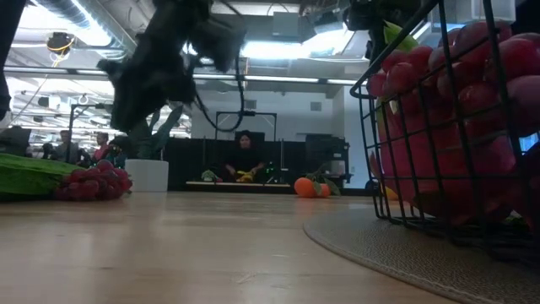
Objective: Build produce basket
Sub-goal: Put the red grapes into the black wire basket
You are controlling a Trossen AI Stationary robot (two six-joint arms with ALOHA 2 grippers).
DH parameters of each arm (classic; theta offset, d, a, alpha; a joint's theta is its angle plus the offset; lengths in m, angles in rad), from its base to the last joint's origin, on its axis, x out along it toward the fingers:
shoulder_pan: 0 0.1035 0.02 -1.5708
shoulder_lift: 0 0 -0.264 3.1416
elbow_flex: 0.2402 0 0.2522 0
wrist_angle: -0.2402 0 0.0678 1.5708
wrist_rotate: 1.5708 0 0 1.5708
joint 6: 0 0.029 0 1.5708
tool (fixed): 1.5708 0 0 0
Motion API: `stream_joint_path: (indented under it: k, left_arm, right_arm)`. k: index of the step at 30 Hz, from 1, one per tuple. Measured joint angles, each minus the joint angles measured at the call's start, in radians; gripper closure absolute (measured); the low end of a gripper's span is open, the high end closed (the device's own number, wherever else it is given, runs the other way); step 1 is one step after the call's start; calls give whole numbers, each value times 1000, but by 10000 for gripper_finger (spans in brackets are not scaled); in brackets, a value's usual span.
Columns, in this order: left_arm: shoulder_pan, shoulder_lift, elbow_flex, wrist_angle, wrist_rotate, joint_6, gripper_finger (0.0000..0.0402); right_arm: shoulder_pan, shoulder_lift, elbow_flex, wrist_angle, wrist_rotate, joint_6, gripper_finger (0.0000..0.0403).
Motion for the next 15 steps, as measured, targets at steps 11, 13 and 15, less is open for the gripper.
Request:
stream_joint_path:
  k: [11, 13, 15]
  left_arm:
    - [-6, 0, -163, 188, -72, -30, 320]
    - [-6, 0, -173, 188, -72, -41, 320]
    - [-6, 0, -182, 188, -72, -51, 320]
  right_arm:
    - [0, 0, 0, 8, 0, 35, 403]
    - [0, 0, 0, 8, 0, 38, 403]
    - [0, 0, 0, 8, 0, 38, 403]
